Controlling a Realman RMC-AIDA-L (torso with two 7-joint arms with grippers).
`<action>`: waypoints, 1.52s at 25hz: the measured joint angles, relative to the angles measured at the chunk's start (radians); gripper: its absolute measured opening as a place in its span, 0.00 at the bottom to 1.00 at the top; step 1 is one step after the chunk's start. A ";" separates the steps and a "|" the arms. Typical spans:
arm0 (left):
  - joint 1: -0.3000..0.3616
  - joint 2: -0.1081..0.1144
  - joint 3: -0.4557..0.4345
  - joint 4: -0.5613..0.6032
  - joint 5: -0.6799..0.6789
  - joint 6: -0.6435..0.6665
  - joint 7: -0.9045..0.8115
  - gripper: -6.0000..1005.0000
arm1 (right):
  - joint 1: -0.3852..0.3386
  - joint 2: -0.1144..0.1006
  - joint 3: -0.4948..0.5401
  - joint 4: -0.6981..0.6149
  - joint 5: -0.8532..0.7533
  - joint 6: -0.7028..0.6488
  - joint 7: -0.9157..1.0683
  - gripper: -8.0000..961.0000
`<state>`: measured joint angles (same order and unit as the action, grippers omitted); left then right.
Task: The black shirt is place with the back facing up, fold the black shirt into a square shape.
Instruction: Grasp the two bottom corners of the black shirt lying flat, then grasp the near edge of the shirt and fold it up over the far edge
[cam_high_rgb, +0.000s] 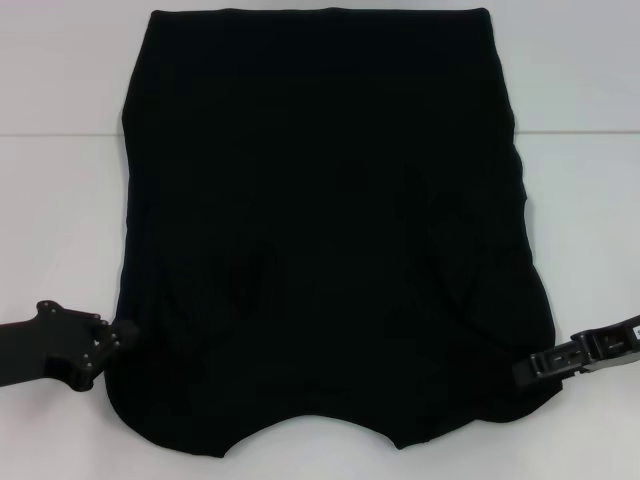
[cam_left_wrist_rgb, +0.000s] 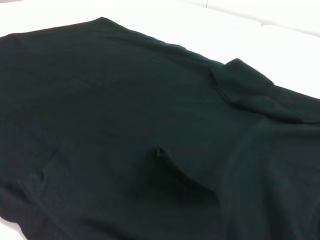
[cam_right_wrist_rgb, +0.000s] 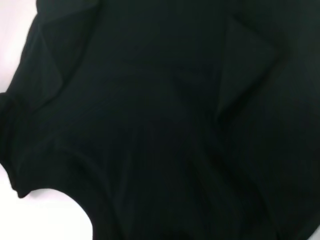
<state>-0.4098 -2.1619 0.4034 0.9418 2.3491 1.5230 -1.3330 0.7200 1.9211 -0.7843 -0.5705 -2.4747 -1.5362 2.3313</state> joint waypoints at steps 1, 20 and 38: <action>0.000 0.000 0.000 0.000 0.000 0.000 0.000 0.04 | 0.001 0.001 0.000 0.000 0.000 0.000 -0.001 0.87; -0.006 0.001 -0.002 -0.009 -0.001 -0.003 -0.002 0.04 | 0.013 0.006 -0.010 -0.009 -0.005 -0.018 -0.019 0.61; -0.012 0.000 0.004 -0.009 -0.001 -0.004 -0.004 0.04 | 0.004 0.013 -0.009 -0.009 -0.006 0.010 -0.016 0.01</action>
<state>-0.4219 -2.1614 0.4076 0.9333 2.3485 1.5186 -1.3366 0.7240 1.9336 -0.7930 -0.5792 -2.4805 -1.5263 2.3150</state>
